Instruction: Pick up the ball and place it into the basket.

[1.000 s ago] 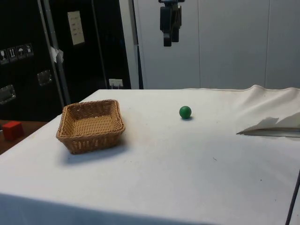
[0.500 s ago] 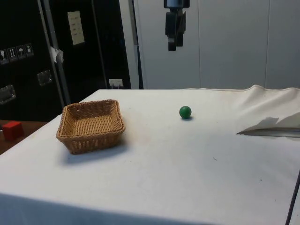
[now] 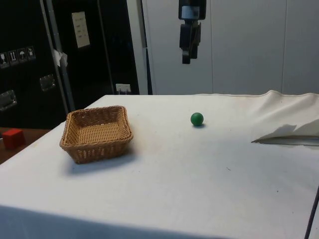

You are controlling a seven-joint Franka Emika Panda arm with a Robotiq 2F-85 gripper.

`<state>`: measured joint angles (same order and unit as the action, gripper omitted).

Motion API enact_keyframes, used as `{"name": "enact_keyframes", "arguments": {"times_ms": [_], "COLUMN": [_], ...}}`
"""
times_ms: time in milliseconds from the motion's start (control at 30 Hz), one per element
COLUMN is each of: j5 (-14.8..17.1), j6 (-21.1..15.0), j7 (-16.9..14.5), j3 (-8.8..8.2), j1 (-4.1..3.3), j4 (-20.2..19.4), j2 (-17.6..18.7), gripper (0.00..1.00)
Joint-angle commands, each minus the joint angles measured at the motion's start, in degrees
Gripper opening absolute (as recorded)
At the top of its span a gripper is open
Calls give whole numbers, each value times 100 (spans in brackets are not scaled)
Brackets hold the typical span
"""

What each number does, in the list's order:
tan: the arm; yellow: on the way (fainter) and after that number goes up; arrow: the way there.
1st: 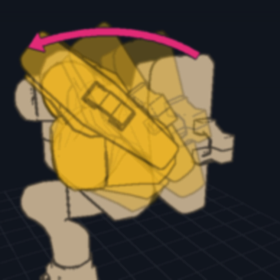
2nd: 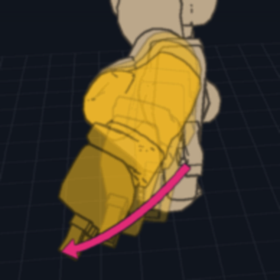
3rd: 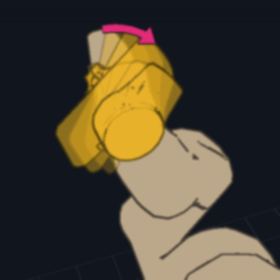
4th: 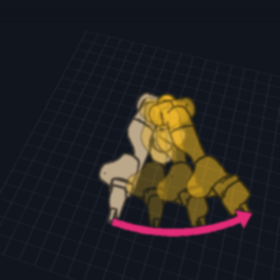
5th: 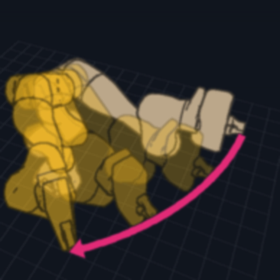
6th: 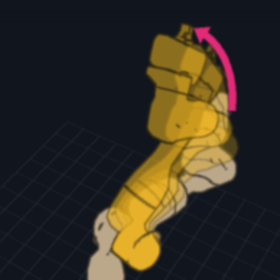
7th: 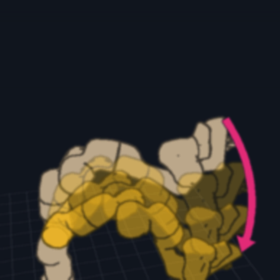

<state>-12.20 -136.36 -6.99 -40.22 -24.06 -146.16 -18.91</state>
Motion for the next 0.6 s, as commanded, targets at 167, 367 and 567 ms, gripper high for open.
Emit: {"name": "enact_keyframes", "arguments": {"times_ms": [167,367,567], "j5": [23,40,52], "j6": [-401,-699,-934], "j7": [-57,-69,-69], "j3": [-80,-120,-143], "j1": [-11,-23,-23], "j4": [-183,-315,-413], "j2": [149,292,418], "gripper": [100,100,100]}}
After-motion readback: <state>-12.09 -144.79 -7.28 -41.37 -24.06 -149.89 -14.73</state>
